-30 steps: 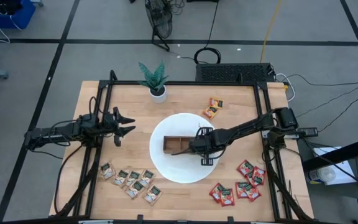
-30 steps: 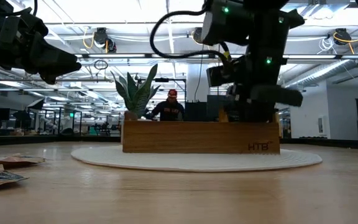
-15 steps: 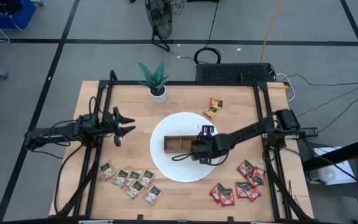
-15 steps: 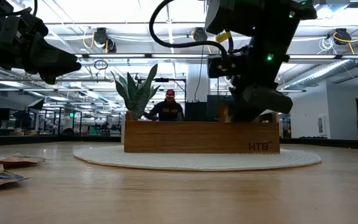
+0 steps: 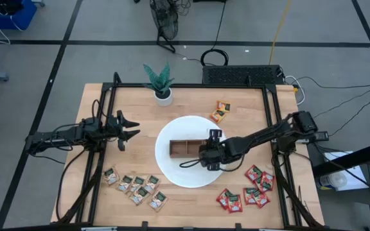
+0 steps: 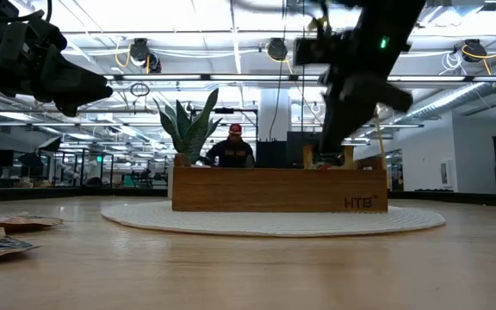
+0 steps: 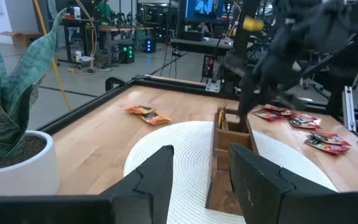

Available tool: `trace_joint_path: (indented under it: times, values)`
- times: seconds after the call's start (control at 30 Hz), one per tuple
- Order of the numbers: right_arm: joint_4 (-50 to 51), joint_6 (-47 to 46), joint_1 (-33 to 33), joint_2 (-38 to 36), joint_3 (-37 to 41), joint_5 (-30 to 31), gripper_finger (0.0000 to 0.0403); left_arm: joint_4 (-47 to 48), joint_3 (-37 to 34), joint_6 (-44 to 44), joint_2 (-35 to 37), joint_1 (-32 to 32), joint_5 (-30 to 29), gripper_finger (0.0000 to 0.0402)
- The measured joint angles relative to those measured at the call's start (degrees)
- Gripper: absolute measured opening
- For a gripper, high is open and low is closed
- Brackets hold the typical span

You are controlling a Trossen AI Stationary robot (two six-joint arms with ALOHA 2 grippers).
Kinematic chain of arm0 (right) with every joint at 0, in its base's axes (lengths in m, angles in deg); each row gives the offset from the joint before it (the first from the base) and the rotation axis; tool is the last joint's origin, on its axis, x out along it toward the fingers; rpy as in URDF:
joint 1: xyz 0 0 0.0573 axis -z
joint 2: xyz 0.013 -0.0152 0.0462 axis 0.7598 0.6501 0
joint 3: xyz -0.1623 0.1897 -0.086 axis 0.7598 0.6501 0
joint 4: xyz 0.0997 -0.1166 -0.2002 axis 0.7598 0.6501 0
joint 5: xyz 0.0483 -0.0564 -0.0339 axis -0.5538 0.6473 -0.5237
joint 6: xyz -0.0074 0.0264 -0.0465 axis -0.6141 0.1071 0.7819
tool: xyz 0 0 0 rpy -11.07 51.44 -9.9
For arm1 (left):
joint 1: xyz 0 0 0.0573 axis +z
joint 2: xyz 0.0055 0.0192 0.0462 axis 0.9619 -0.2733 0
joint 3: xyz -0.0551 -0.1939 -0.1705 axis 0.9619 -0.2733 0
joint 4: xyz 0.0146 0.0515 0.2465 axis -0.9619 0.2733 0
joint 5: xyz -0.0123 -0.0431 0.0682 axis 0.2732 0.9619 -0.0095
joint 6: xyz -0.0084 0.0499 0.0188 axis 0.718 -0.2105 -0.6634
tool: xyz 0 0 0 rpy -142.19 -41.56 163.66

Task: Pick & Place Tea
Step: Put the yellow tea bag into the right section of the wooden organizer

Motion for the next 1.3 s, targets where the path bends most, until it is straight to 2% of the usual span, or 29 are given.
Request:
trace_joint_path:
  times: [0.23, 0.33, 0.43, 0.6, 0.73, 0.87, 1.1, 1.3]
  values:
    - [3.47, -3.86, 1.27, -13.27, 3.08, 12.37, 0.0004, 0.0, 0.0, 0.0, 0.0, 0.0, 0.01, 0.0157]
    - [2.65, -2.1, 5.67, -18.94, 8.25, 13.13, 0.0031, 0.0, 0.0, 0.0, -0.02, -0.01, 0.01, 0.0157]
    - [-1.49, -1.27, 13.29, -23.68, 14.64, 11.05, 0.0076, 0.0, 0.0, 0.0, -0.01, 0.0, 0.01, 0.0157]
    - [-14.03, 0.8, 30.39, -25.88, 22.57, -1.0, 0.0167, 0.0, 0.0, 0.0, 0.0, 0.0, 0.01, 0.0157]
    - [-21.19, 2.74, 41.21, -21.75, 22.76, -10.59, 0.0226, 0.01, 0.0, 0.0, -0.01, -0.01, 0.02, 0.0157]
    - [-19.33, 2.78, 46.59, -13.9, 17.49, -12.64, 0.0252, 0.0, 0.0, 0.0, -0.02, -0.02, 0.04, 0.0157]
    - [-10.56, 0.51, 47.91, 1.48, 3.81, -12.62, 0.0249, 0.01, 0.0, 0.0, -0.02, 0.0, 0.01, 0.0157]
    - [-6.31, 0.31, 48.08, 9.64, -4.21, -12.55, 0.0239, 0.0, 0.0, 0.0, 0.0, -0.01, 0.01, 0.0157]
